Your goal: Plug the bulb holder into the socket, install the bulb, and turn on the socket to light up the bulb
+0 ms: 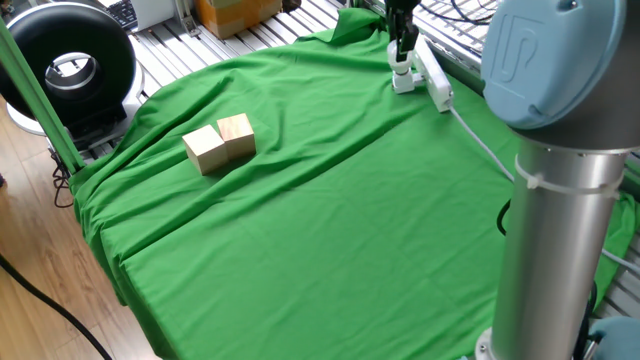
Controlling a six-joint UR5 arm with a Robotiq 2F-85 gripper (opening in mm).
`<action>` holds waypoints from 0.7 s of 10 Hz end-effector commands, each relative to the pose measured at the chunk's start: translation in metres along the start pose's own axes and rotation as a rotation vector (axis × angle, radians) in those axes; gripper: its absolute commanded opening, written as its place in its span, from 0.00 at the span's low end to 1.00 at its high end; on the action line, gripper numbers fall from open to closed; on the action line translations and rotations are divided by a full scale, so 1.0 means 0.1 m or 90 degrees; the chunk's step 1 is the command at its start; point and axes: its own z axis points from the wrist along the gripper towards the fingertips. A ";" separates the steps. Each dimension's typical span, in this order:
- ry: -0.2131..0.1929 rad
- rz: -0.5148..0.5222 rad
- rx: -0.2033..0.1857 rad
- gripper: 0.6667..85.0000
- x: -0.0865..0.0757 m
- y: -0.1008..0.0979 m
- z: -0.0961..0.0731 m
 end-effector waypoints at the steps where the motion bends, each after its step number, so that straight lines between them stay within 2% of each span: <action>1: -0.011 0.065 0.014 0.00 -0.04 -0.01 -0.01; 3: -0.026 0.115 0.001 0.00 -0.10 0.02 0.00; 7: -0.030 0.226 -0.017 0.00 -0.08 0.08 -0.03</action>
